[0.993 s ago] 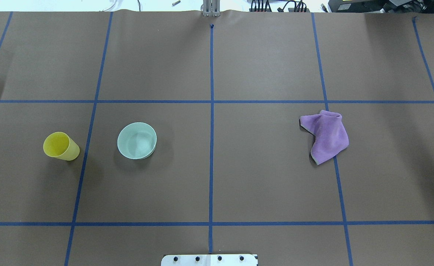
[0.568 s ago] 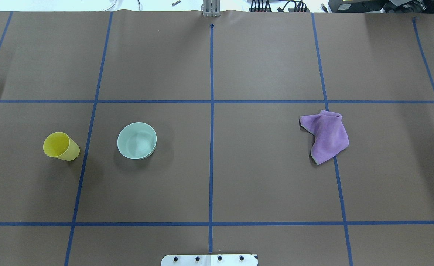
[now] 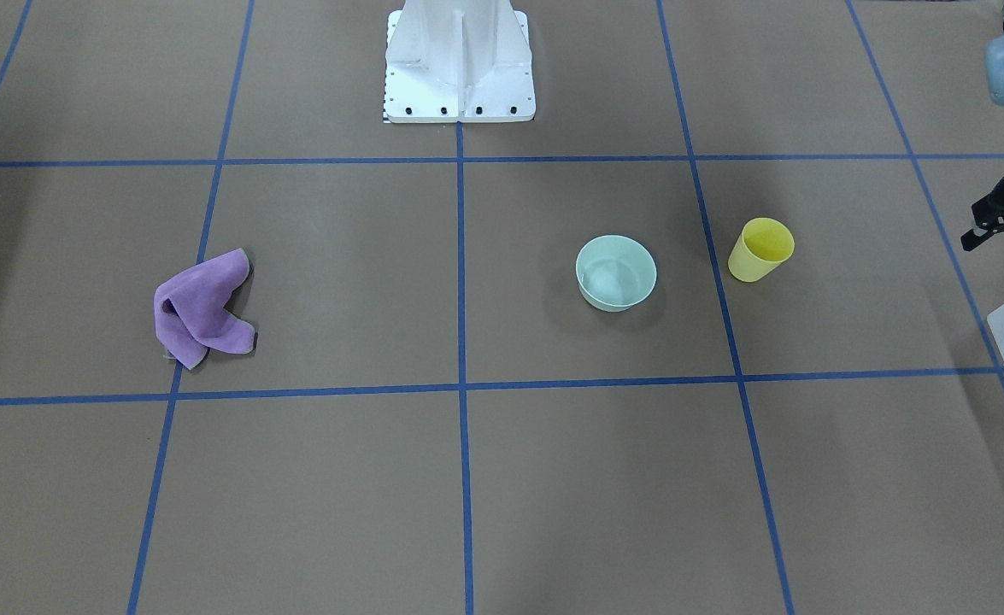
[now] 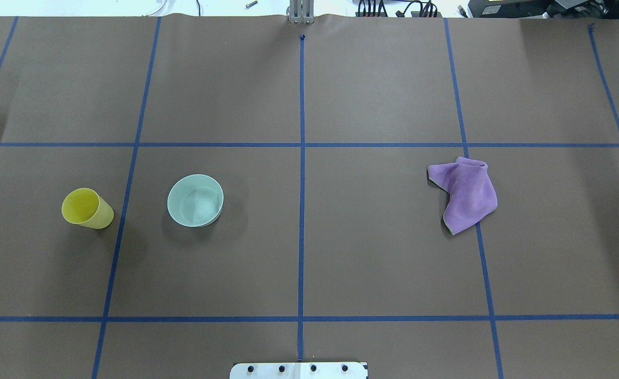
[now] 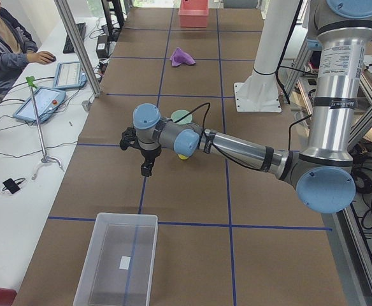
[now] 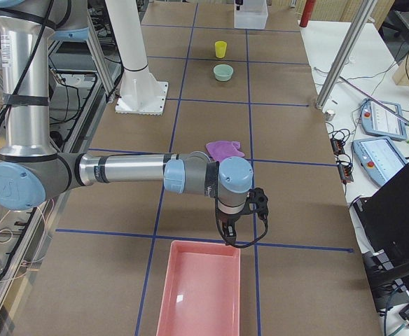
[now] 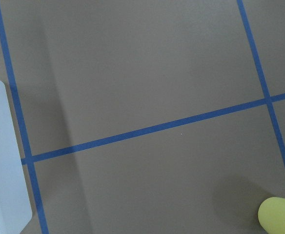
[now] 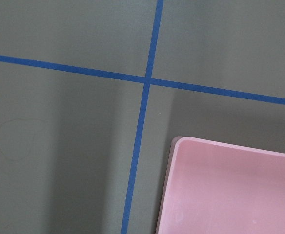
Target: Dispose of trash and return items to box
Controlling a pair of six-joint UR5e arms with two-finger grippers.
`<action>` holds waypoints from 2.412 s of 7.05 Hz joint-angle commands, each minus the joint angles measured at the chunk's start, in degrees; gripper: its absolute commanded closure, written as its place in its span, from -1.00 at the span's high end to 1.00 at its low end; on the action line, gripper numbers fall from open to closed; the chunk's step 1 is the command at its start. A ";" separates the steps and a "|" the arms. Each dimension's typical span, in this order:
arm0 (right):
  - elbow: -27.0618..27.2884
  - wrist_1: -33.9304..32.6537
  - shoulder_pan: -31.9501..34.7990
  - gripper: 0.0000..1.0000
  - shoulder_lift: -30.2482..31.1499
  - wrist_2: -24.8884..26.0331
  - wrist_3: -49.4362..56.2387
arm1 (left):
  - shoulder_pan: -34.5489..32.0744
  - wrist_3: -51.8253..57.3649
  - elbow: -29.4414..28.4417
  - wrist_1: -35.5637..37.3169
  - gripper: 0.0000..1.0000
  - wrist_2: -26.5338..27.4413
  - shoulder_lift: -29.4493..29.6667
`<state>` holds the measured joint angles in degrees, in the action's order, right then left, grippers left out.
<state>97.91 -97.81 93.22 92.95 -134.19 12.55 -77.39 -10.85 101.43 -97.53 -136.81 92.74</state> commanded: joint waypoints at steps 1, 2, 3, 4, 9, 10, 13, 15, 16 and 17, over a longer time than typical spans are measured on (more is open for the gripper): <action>0.61 -0.01 0.03 1.00 0.04 -0.19 -0.25 | 0.30 -1.09 0.17 0.14 0.96 3.80 0.16; 0.53 0.08 -0.06 1.00 -0.05 -0.46 -0.77 | 0.31 -1.36 -0.18 0.14 0.96 3.92 0.16; 1.74 -0.01 -0.06 1.00 0.04 -1.59 -1.04 | 1.18 -4.84 0.17 0.06 0.96 3.57 0.51; 2.19 -0.01 -0.23 1.00 0.13 -2.47 -1.91 | 7.02 -14.36 1.30 -0.12 0.96 4.00 1.64; 3.69 0.52 -2.25 1.00 1.36 -2.30 -3.15 | 20.67 -28.14 4.83 -1.43 0.96 6.12 1.48; 3.43 0.61 -2.52 1.00 1.36 -2.22 -3.06 | 24.09 -30.43 4.57 -4.40 0.96 9.34 1.39; 3.43 0.61 -3.05 1.00 1.36 -2.13 -3.15 | 27.73 -32.48 2.81 -7.76 0.85 12.26 0.51; 3.43 0.61 -3.05 1.00 1.36 -2.13 -3.15 | 27.82 -32.91 2.81 -7.68 -0.49 12.27 0.34; 3.43 0.61 -3.05 1.00 1.36 -2.13 -3.15 | 27.82 -33.00 2.72 -7.68 -0.99 12.01 0.42; 3.51 0.61 -3.05 1.00 1.36 -2.13 -3.23 | 27.90 -33.00 2.11 -7.76 -1.00 11.74 0.60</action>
<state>101.36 -97.21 90.16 94.31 -136.32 9.38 -49.56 -43.78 104.06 -105.22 -124.78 93.19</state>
